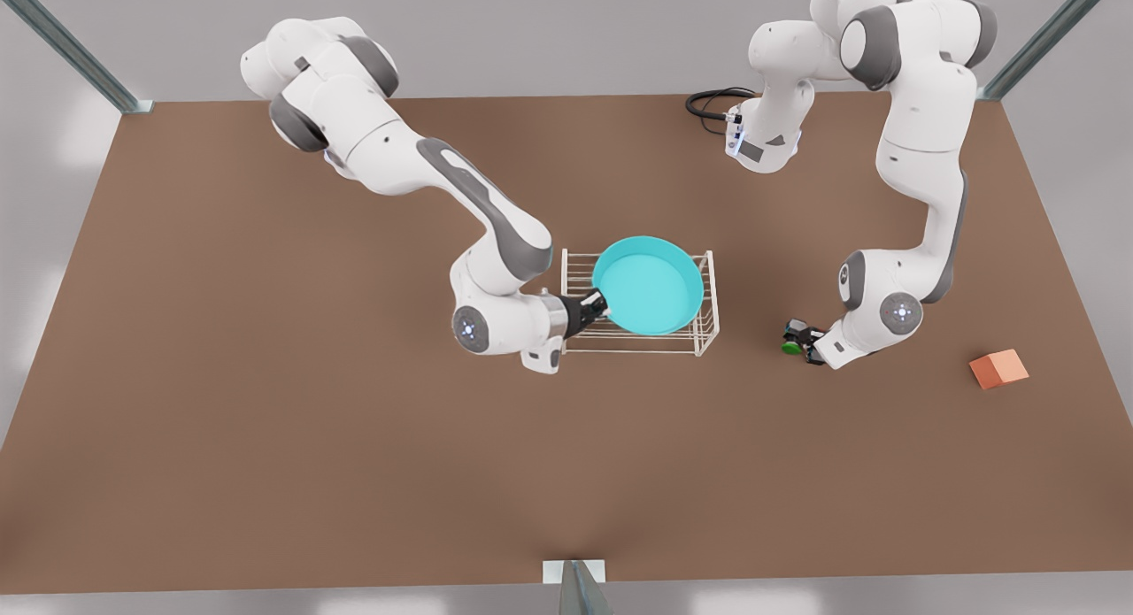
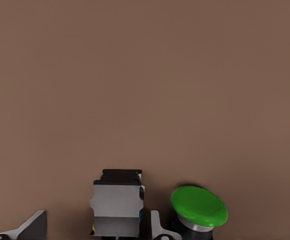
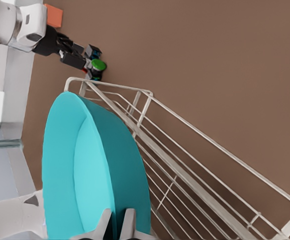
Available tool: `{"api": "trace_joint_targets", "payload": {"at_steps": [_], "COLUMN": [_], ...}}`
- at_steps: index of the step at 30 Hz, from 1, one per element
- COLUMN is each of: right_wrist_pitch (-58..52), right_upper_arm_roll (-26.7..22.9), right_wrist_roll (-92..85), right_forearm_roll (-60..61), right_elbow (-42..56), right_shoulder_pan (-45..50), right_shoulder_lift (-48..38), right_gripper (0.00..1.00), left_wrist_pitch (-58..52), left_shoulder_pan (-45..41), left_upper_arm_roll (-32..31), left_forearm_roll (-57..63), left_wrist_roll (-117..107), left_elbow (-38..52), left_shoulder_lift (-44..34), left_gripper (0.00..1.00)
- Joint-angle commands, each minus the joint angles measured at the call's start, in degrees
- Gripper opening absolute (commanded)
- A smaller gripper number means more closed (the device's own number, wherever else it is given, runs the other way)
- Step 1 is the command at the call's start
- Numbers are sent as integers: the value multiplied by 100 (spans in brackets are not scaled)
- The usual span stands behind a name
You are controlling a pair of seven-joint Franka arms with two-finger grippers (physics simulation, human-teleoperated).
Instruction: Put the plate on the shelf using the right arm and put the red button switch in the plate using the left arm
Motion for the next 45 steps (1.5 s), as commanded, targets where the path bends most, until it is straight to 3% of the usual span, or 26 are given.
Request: {"api": "trace_joint_targets", "payload": {"at_steps": [1, 2, 4, 9, 12, 16, 18, 20, 24, 28, 35, 39, 45], "right_wrist_pitch": [231, 250, 258, 127, -795, -3213, -3319, -3617, -3750, -3670, -3662, -3662, -3653], "right_upper_arm_roll": [-5, 4, 4, 22, -22, -40, -49, -312, -611, -620, -690, -743, -840], "right_wrist_roll": [149, 123, 114, 132, 132, 140, -281, -211, 158, 158, 88, 61, 88], "right_forearm_roll": [-56, -118, -118, -91, -362, -4273, -4723, -5110, -5014, -4978, -4978, -4969, -4978], "right_elbow": [12, 21, 56, 197, 100, 74, 126, 117, -1025, -1043, -1052, -1052, -1166], "right_shoulder_pan": [47, 47, 38, -243, -936, -2580, -3311, -3293, -3197, -3161, -3161, -3152, -3100], "right_shoulder_lift": [52, 43, 43, -124, -615, -1047, -1064, -1705, -3490, -3472, -3481, -3472, -3657], "right_gripper": [93, 100, 100, 100, 100, 100, 100, 100, 100, 100, 100, 100, 100], "left_wrist_pitch": [73, 73, 64, 64, 64, 64, 64, 64, 64, 64, 46, -1008, -3134], "left_shoulder_pan": [2, 2, 2, 2, -7, -15, -15, -15, -15, -24, -24, -252, -1658], "left_upper_arm_roll": [6, 6, 6, 6, 6, 6, 6, 6, 6, 6, 6, 6, -29], "left_forearm_roll": [10, 10, 10, 10, 10, -69, -69, -69, -77, -77, -77, -86, -551], "left_wrist_roll": [634, 634, 617, 617, 608, 617, 617, 617, 617, 617, 529, -1070, -3715], "left_elbow": [3, 3, 12, 29, 47, 47, 56, 73, 73, 73, 126, 266, 1285], "left_shoulder_lift": [5, 5, -4, -12, -4, -4, -4, 5, 5, 23, -39, -926, -1849], "left_gripper": [100, 100, 55, 55, 55, 55, 56, 56, 55, 54, 35, 35, 35]}}
